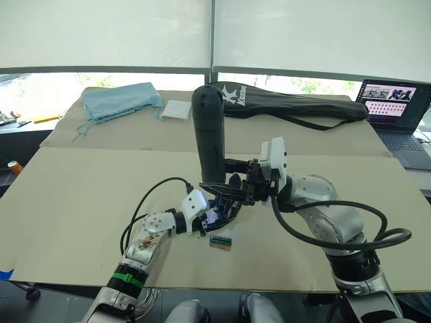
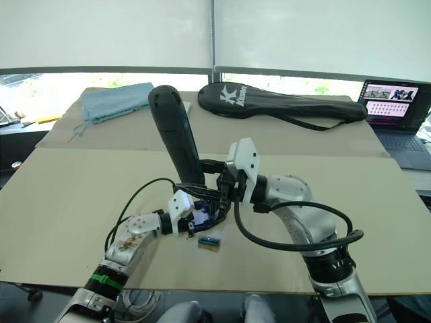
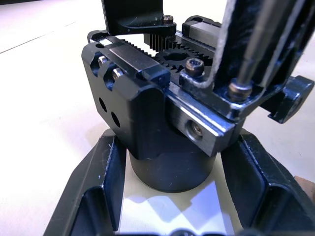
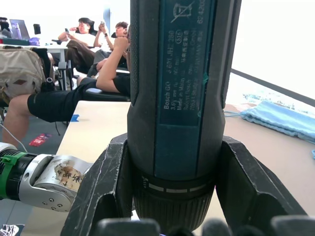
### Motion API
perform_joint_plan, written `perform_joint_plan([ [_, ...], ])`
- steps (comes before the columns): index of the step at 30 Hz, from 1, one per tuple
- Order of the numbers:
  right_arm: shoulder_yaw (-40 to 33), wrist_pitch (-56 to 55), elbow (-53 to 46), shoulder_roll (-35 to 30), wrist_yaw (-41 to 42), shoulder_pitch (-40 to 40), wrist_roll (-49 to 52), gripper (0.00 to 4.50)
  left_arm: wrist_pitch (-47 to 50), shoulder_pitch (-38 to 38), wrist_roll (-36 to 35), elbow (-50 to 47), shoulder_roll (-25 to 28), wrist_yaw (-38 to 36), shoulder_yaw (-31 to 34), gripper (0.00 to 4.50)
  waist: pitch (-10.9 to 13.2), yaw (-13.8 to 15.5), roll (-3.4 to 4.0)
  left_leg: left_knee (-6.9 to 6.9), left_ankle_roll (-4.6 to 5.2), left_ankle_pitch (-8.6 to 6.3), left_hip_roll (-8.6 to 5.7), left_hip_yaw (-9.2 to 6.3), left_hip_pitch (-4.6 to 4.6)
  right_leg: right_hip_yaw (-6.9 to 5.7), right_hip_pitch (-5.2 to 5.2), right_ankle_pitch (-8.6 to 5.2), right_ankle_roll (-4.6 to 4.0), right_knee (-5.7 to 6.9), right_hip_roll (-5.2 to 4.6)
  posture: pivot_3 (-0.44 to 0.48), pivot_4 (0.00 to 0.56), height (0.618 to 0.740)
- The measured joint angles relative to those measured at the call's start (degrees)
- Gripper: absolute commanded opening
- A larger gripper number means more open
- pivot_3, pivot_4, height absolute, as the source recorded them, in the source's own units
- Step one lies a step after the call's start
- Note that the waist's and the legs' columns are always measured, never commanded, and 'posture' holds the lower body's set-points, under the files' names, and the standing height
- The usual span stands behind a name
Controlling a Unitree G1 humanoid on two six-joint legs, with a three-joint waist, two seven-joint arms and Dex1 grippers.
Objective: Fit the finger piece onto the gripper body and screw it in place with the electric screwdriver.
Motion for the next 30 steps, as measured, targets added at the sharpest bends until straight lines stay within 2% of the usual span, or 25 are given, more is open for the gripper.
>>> perform_joint_plan([
  [8,-1.00,0.01,0.00,-0.50,2.74,-1.43,1.42,1.92,-0.01,-0.11,-0.23,-0.09,-0.19,0.26,0.00,2.27,0.03,0.09,0.00,0.03,0.03,0.02,0.00,0.00,-0.31,0.00,-0.12,0.00,0.00,-0.02,-0.02,0.000,0.150,0.740],
  [14,-6.23,0.04,-3.13,-2.11,5.62,-5.53,7.71,1.92,-0.48,-0.25,-0.26,-0.01,-0.65,0.66,-0.15,2.27,0.06,0.48,0.02,0.03,0.05,0.04,0.00,-0.02,-0.42,-0.04,-0.15,0.01,0.00,-0.06,-0.02,0.000,0.150,0.740],
  [21,-6.90,1.68,-5.03,-4.12,7.40,-4.65,11.49,1.92,-0.59,-0.27,-0.41,0.44,-1.69,1.55,0.04,2.27,0.06,0.80,0.01,0.04,0.05,0.02,0.00,-0.01,-0.44,-0.02,-0.12,0.01,0.00,-0.09,-0.07,0.000,0.150,0.740],
  [22,-7.14,2.04,-5.28,-4.40,7.43,-4.61,12.07,1.92,-0.58,-0.25,-0.42,0.47,-1.73,1.67,0.14,3.37,0.06,0.81,0.01,0.04,0.06,0.02,0.00,-0.02,-0.45,-0.02,-0.13,0.01,0.00,-0.10,-0.07,0.000,0.150,0.740],
  [24,-7.89,2.67,-6.32,-5.13,7.47,-4.62,13.79,1.92,-0.50,-0.26,-0.19,0.83,-1.74,2.74,0.24,4.29,0.06,0.85,0.03,0.04,0.07,0.02,0.00,-0.02,-0.49,-0.01,-0.15,0.01,0.00,-0.11,-0.08,0.000,0.150,0.740],
  [25,-8.42,2.88,-6.89,-5.46,7.47,-4.63,14.72,1.92,-0.55,-0.25,-0.19,0.85,-1.76,2.99,0.31,4.46,0.07,0.84,0.04,0.04,0.07,0.02,0.00,-0.02,-0.49,-0.01,-0.16,0.01,0.00,-0.10,-0.08,0.000,0.150,0.740],
  [30,-12.20,5.39,-9.47,-9.04,7.07,-5.68,19.84,1.92,-2.65,0.50,-0.16,0.86,-0.96,3.58,0.57,4.46,0.08,0.66,0.07,0.03,0.09,0.00,0.04,-0.02,-0.56,0.00,-0.23,0.00,-0.01,-0.09,-0.08,0.000,0.150,0.740],
])
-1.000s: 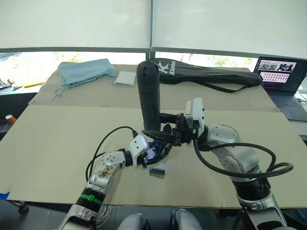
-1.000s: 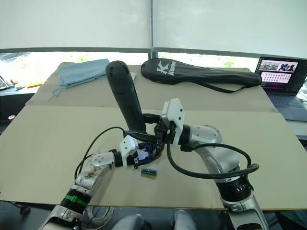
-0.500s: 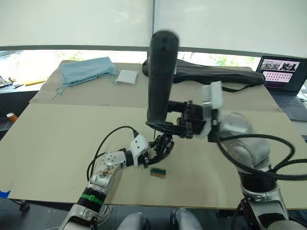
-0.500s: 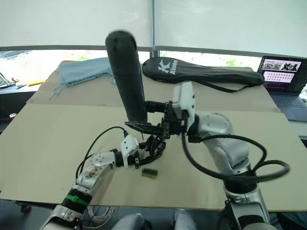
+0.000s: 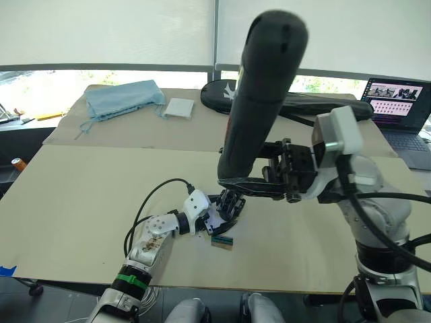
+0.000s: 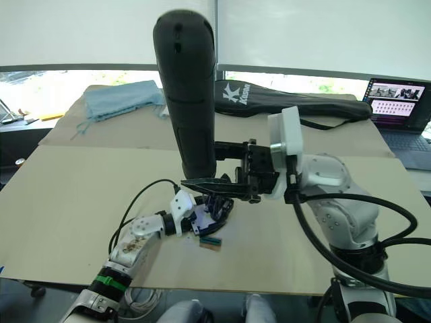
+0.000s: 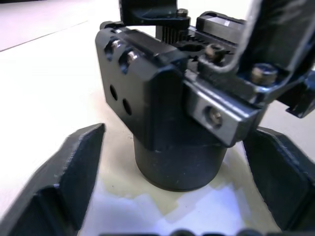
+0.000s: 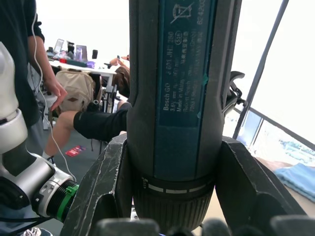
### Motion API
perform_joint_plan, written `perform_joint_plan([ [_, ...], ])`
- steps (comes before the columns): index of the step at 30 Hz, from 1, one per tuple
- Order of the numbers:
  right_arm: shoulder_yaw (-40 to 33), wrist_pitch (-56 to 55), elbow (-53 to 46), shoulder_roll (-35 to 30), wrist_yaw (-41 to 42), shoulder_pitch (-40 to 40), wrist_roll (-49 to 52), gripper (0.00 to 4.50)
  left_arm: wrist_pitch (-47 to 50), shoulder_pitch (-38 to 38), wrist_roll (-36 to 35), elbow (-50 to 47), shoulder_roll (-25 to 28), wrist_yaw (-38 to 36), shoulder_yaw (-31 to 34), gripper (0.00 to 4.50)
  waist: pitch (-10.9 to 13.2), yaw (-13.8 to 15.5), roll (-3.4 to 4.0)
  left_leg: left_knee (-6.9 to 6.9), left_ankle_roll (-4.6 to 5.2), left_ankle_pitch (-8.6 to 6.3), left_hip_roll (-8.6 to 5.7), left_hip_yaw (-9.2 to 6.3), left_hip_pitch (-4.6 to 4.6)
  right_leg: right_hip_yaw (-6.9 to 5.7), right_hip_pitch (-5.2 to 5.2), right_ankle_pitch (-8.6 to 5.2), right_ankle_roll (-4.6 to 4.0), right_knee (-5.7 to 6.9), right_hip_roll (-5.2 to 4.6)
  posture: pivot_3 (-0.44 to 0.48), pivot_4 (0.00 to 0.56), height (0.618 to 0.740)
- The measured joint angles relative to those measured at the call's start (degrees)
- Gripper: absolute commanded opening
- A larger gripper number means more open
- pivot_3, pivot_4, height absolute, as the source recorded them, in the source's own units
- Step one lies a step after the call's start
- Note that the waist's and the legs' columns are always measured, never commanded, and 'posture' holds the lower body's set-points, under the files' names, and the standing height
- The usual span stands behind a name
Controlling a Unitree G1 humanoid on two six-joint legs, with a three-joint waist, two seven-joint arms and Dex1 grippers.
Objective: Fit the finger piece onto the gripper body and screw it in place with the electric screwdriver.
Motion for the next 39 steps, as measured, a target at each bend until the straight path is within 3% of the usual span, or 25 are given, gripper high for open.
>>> perform_joint_plan([
  [6,-11.54,9.41,-0.29,-14.76,-1.92,0.32,11.52,1.92,0.44,4.01,-5.16,-2.81,5.73,-3.37,4.53,4.46,0.12,-1.42,-0.01,-0.27,0.15,0.07,0.06,0.07,-0.19,0.07,-0.37,-0.09,-0.17,0.03,0.01,0.000,0.150,0.740],
  [9,-17.48,17.74,4.08,-27.49,-0.38,3.45,15.23,1.92,2.09,7.26,-11.53,-4.60,10.86,-9.18,9.57,4.46,0.20,-1.57,-0.04,-0.63,0.10,0.32,0.09,0.14,-0.24,0.10,-0.67,-0.18,-0.33,0.04,0.01,0.000,0.150,0.740],
  [12,-20.86,26.13,11.66,-41.37,4.42,10.47,12.86,1.92,3.29,10.40,-16.70,-4.71,16.52,-15.89,14.71,4.46,0.45,-1.33,0.11,-0.80,-0.01,0.40,0.13,0.14,-0.55,0.05,-0.99,-0.23,-0.42,0.03,0.00,0.000,0.150,0.740],
  [16,-20.27,31.35,21.36,-51.51,8.11,18.25,4.22,1.92,4.38,11.02,-22.00,-7.55,19.27,-22.49,18.31,4.46,0.76,-0.76,0.52,-0.56,0.03,0.37,0.12,0.17,-1.01,0.02,-1.25,-0.19,-0.34,-0.04,-0.06,0.000,0.150,0.740],
  [21,-10.20,32.44,27.89,-57.90,8.64,20.66,-6.19,1.92,4.38,13.45,-24.61,-12.61,21.69,-28.03,19.60,4.46,0.90,-0.96,0.74,-0.59,0.04,0.36,0.12,0.21,-1.06,-0.03,-1.30,-0.18,-0.33,-0.17,-0.06,0.000,0.150,0.740],
  [24,2.62,32.10,30.26,-57.58,6.90,18.46,-16.11,1.92,3.85,14.52,-25.92,-15.41,21.37,-29.24,20.56,4.46,0.99,-0.98,0.84,-0.55,-0.06,0.31,0.10,0.21,-1.09,-0.08,-1.30,-0.16,-0.29,-0.20,-0.06,0.000,0.150,0.740],
  [29,14.56,29.90,39.67,-47.47,9.03,7.16,-25.89,1.92,3.63,16.29,-25.96,-18.06,19.56,-28.36,20.48,4.46,1.41,-1.70,1.16,-0.37,-0.09,0.42,0.05,0.30,-1.06,-0.03,-1.28,-0.05,-0.22,-0.08,-0.02,0.000,0.150,0.740],
  [34,19.67,27.64,46.79,-42.46,11.64,0.71,-33.03,1.92,3.72,15.84,-25.55,-18.26,19.35,-26.40,21.44,4.46,1.48,-1.33,1.26,-0.21,-0.24,0.51,0.05,0.28,-1.05,-0.07,-1.27,-0.03,-0.26,0.15,-0.02,0.000,0.150,0.740],
  [39,21.23,23.62,51.72,-38.28,12.01,-0.61,-37.97,1.92,1.95,15.71,-25.06,-16.35,19.44,-27.26,21.62,4.46,1.48,-1.31,1.27,0.07,-0.23,0.51,0.06,0.22,-1.06,-0.19,-1.15,-0.03,-0.25,0.17,-0.01,0.000,0.150,0.740],
])
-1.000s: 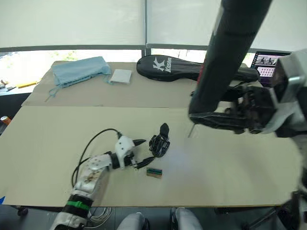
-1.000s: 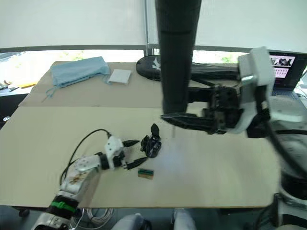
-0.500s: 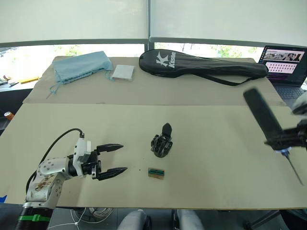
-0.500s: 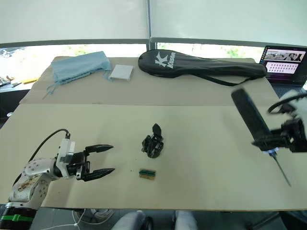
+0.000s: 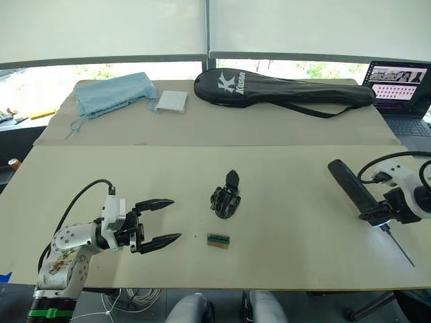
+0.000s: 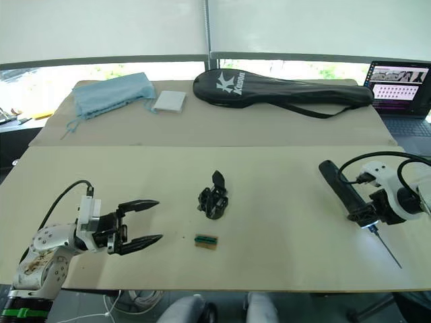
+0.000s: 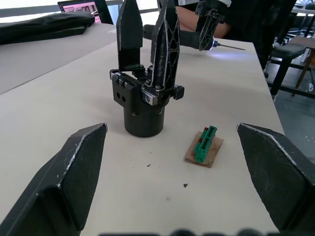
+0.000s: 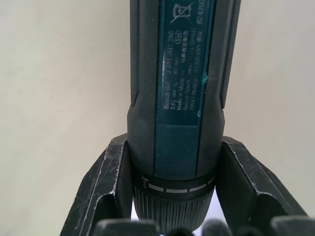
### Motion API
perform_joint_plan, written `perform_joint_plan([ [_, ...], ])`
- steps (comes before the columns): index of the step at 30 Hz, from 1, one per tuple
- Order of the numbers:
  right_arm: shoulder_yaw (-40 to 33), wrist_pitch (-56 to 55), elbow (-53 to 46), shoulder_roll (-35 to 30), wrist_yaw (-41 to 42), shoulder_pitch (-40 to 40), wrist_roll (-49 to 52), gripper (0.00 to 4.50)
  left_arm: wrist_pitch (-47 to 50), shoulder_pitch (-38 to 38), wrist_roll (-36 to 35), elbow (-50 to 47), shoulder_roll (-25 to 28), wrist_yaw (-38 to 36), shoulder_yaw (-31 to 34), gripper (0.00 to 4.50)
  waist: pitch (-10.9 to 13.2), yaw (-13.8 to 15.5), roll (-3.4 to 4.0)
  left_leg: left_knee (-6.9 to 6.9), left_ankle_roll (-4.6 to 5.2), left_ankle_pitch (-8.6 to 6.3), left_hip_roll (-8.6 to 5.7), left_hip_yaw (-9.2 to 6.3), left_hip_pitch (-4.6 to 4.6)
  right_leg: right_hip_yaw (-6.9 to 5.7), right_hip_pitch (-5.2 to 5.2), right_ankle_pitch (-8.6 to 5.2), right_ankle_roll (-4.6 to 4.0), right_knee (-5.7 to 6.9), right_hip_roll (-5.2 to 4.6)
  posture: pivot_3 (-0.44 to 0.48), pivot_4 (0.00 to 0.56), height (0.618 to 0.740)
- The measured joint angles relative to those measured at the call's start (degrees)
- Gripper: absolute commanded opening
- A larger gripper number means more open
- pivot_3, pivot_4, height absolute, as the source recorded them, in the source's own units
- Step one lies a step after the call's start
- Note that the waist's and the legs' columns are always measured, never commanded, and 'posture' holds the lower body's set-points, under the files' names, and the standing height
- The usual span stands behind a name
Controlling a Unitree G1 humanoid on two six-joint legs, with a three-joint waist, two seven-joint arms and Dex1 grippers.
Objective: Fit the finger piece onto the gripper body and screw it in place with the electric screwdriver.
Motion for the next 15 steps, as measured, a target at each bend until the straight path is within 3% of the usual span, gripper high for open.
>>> perform_joint_plan([
  [6,-0.48,-2.61,2.48,1.23,1.32,-0.21,-2.22,1.92,0.16,0.07,0.24,1.99,1.58,-2.38,-0.12,4.46,0.00,-0.08,0.00,0.15,0.00,0.00,0.00,-0.04,0.03,-0.11,0.11,0.01,0.02,0.01,0.01,0.000,0.150,0.740],
  [8,-0.75,-3.00,2.77,1.37,1.45,-0.21,-2.54,3.00,0.55,-0.25,0.54,3.26,2.51,-2.98,-0.19,4.50,0.00,-0.11,0.00,0.18,0.00,0.00,-0.01,-0.06,0.02,-0.14,0.12,0.01,0.02,0.03,0.01,0.000,0.150,0.740],
  [11,-3.28,-4.87,3.48,1.36,2.02,-0.35,-2.62,3.98,1.06,-1.53,1.22,5.29,3.85,-4.06,-0.22,4.50,-0.01,-0.11,0.01,0.19,0.00,0.01,-0.01,-0.06,0.04,-0.16,0.14,0.01,0.03,0.04,0.01,0.000,0.150,0.740],
  [13,-5.23,-5.96,3.05,0.07,3.06,0.05,-2.13,4.38,0.72,-2.36,1.88,6.10,3.94,-3.96,-0.20,4.50,0.00,-0.06,0.03,0.19,0.00,0.01,-0.01,-0.06,0.02,-0.19,0.13,0.02,0.03,0.04,0.01,0.000,0.150,0.740],
  [15,-8.73,-7.90,1.26,-3.29,5.24,1.45,-0.67,4.38,-0.37,-2.38,3.21,7.14,4.62,-2.88,0.25,4.50,0.07,0.03,0.22,0.18,0.00,0.01,-0.02,-0.06,0.01,-0.23,0.10,0.01,0.03,0.05,0.01,0.000,0.150,0.740],
])
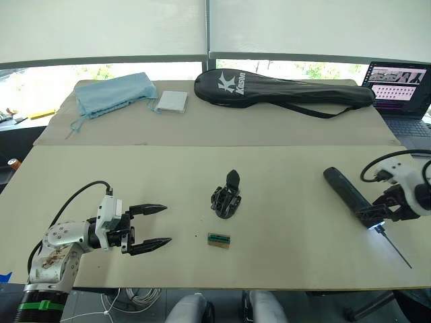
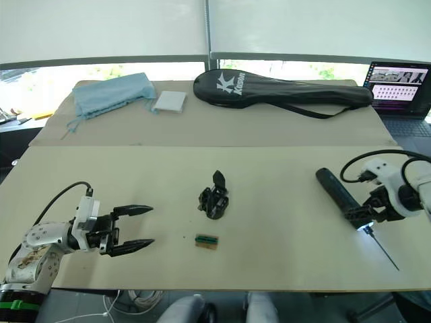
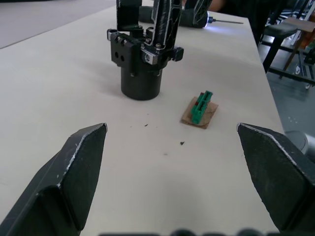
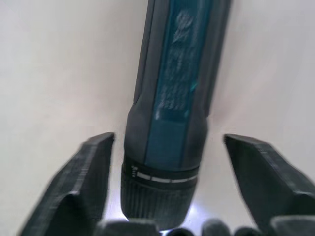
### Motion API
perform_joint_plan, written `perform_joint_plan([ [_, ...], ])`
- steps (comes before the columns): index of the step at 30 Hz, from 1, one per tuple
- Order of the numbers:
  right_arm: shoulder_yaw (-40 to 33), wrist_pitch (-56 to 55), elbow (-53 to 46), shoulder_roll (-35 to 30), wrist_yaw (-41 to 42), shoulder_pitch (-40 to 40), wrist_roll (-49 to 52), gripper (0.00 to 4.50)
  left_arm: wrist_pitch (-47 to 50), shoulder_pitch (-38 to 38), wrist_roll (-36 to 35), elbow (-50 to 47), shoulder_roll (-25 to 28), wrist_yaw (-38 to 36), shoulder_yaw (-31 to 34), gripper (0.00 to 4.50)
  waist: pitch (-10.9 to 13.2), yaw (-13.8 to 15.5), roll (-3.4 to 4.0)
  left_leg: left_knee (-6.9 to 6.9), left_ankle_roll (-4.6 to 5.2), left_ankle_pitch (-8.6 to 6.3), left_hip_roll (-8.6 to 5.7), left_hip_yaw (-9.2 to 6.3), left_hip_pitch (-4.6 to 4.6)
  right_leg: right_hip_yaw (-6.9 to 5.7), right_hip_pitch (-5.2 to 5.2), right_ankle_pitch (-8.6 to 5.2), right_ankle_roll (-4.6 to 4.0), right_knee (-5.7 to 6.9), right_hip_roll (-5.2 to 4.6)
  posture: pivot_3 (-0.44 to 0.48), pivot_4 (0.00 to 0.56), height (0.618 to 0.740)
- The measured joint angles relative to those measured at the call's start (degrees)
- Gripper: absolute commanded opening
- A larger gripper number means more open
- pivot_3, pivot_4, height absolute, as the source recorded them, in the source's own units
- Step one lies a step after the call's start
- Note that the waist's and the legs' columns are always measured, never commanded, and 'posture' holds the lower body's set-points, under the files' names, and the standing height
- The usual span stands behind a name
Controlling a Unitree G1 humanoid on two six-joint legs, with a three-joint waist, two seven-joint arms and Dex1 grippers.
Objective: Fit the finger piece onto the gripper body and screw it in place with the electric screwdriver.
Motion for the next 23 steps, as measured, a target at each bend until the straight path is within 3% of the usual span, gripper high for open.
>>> perform_joint_plan([
  [3,-12.31,-7.88,-5.34,-6.06,5.54,6.57,3.84,4.38,-1.37,0.89,3.27,2.27,2.53,2.02,1.46,4.50,-0.03,-0.12,0.00,-0.04,-0.03,0.01,0.08,-0.13,0.06,-0.18,0.07,-0.02,-0.04,-0.02,0.09,0.000,0.150,0.740],
  [6,-21.20,-13.85,-11.02,-5.69,8.98,13.04,7.17,4.38,-3.58,1.38,6.00,3.74,3.34,3.67,2.15,4.50,-0.08,-0.46,-0.21,0.02,-0.14,-0.03,0.10,-0.11,0.16,-0.15,0.24,-0.02,-0.03,-0.02,0.08,0.000,0.150,0.740],
  [7,-23.19,-15.69,-12.24,-4.46,9.79,14.99,8.04,4.38,-4.45,1.59,7.03,4.29,3.54,4.24,2.14,4.50,-0.07,-0.56,-0.25,0.05,-0.43,-0.19,0.09,-0.07,0.19,-0.10,0.26,0.01,0.01,-0.01,0.06,0.000,0.150,0.740],
  [10,-32.58,-28.98,-22.99,11.15,12.10,20.26,16.04,4.38,-8.84,3.31,12.54,7.40,5.45,7.34,2.26,4.50,-0.09,-0.96,-0.69,-0.08,-0.48,-0.20,0.14,-0.07,0.54,-0.06,0.52,0.04,-0.01,-0.02,0.13,0.000,0.150,0.740],
  [12,-32.69,-35.49,-32.12,19.03,11.14,25.39,17.77,4.38,-11.03,3.24,14.18,8.61,5.65,8.78,2.30,4.50,-0.08,-0.49,-0.66,-0.12,-0.48,-0.21,0.13,-0.08,0.64,-0.06,0.60,0.03,-0.01,0.03,0.11,0.000,0.150,0.740],
  [15,-30.73,-41.54,-37.79,24.02,10.16,30.42,17.03,4.38,-12.15,2.62,14.39,9.64,5.65,10.65,2.53,4.50,-0.07,0.55,-0.66,-0.03,-0.47,-0.21,0.02,-0.09,0.63,-0.16,0.62,0.05,0.01,0.06,0.00,0.000,0.150,0.740],
  [23,-27.33,-53.64,-38.10,29.60,6.36,34.28,12.39,4.38,-13.39,3.86,14.37,7.86,5.86,12.59,3.36,4.50,-0.06,-0.16,-0.74,-0.02,-0.48,-0.21,-0.04,-0.06,1.10,-0.28,1.08,0.06,0.09,0.00,0.07,0.000,0.150,0.740],
])
